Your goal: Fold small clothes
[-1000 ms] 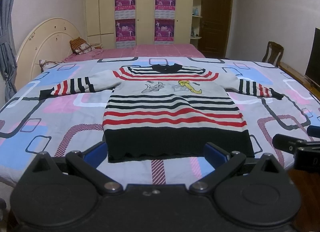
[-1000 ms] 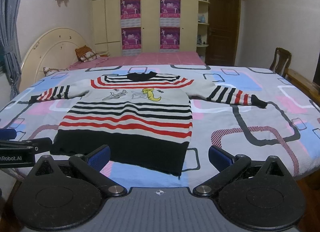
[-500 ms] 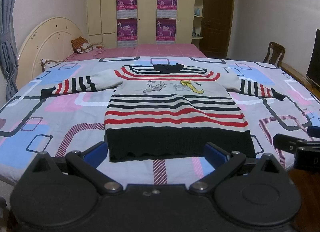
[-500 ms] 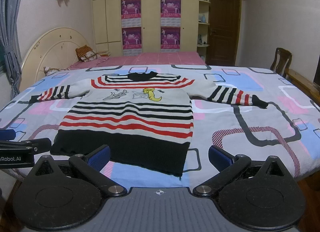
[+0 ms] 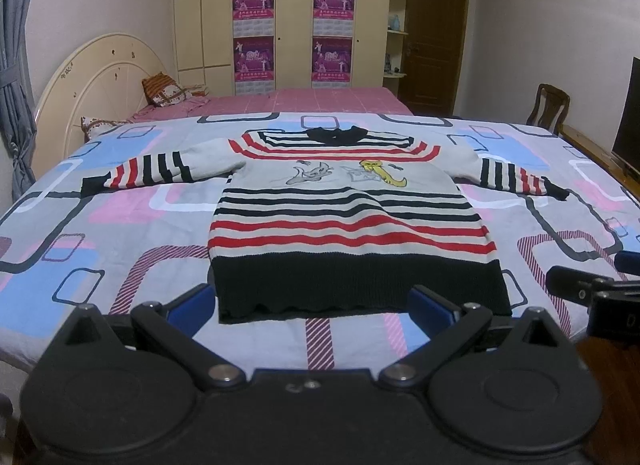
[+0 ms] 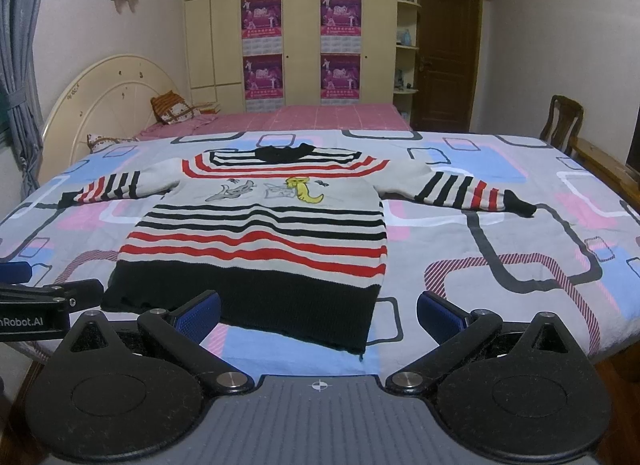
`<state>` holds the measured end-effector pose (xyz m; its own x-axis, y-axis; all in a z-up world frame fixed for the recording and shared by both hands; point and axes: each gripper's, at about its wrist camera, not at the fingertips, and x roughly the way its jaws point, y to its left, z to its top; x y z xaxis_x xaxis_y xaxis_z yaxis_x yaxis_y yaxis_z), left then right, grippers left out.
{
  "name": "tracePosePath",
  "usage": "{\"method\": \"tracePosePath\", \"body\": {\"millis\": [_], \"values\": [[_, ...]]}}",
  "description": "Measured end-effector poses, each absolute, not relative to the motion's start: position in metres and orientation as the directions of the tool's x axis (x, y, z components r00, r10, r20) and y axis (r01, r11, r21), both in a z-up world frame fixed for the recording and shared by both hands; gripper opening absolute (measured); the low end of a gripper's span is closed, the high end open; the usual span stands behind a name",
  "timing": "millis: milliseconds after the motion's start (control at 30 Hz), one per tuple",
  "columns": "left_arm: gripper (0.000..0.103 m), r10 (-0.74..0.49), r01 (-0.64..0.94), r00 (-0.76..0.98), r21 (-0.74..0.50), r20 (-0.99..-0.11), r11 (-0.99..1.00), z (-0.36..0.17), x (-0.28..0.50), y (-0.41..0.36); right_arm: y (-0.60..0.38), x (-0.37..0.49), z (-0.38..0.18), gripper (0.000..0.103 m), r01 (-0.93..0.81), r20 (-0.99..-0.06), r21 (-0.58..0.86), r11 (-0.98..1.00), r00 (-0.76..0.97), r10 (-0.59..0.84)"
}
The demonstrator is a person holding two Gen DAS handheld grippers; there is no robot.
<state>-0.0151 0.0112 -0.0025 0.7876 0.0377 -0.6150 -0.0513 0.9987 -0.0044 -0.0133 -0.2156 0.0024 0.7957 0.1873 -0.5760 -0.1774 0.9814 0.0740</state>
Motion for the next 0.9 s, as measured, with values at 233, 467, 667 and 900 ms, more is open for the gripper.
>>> {"method": "tracePosePath", "body": {"millis": [233, 467, 667, 900], "values": [[0.103, 0.039, -0.052, 0.787, -0.004, -0.616, 0.999, -0.0024, -0.0149, 0.0107, -0.2156, -0.0135, 0.0024, 0.103, -0.178, -0.576, 0.074, 0.981, 0.795, 0.188], [0.103, 0.041, -0.054, 0.785, -0.003, -0.618, 0.999, -0.0047, -0.014, 0.0087, -0.2149, -0.013, 0.0024, 0.103, -0.178, -0.576, 0.073, 0.981, 0.796, 0.188], [0.103, 0.047, -0.057, 0.785, 0.003, -0.617, 0.998, -0.0049, -0.0135, 0.0082, -0.2145, -0.0128, 0.0021, 0.103, -0.179, -0.575, 0.072, 0.981, 0.796, 0.187], [0.103, 0.051, -0.062, 0.781, 0.005, -0.622, 0.998, -0.0041, -0.0121, 0.0076, -0.2145, -0.0125, 0.0025, 0.103, -0.181, -0.577, 0.073, 0.981, 0.794, 0.189]]}}
